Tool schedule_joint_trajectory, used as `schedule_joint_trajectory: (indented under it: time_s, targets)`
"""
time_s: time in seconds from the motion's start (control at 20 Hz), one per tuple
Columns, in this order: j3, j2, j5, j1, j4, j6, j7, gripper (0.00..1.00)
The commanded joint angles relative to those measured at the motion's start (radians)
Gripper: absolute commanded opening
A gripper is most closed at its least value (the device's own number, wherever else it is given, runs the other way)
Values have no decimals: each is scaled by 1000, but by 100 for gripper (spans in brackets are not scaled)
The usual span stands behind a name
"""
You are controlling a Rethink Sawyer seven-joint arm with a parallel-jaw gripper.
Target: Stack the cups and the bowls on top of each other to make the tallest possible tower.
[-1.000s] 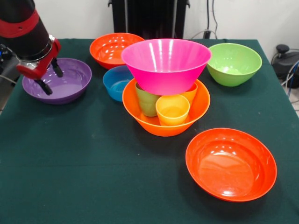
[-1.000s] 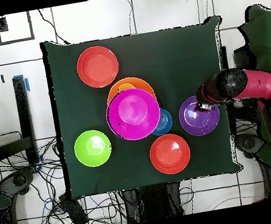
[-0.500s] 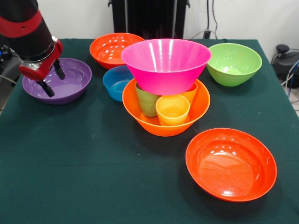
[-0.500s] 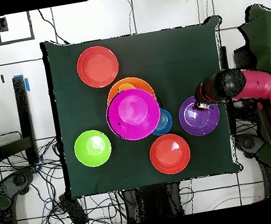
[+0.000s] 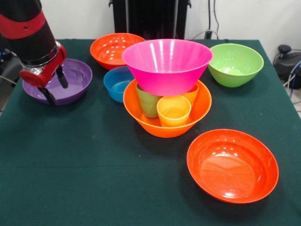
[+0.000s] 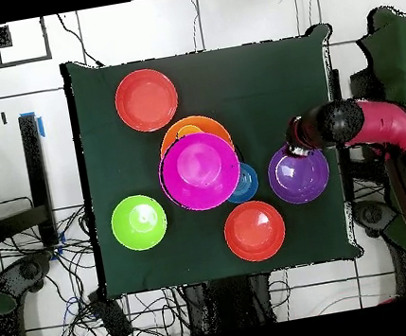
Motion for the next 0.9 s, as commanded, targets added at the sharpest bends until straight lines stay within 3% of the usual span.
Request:
schedule_joint_trajectory:
  time_s: [0.05,0.55,0.9]
  targets:
    - [30,53,-103,16,-40,-49,-301,100]
    - [22,57,-105,3,-6,-48,-297,100]
    - [-9,58,-105,24,-5,26,-293,100]
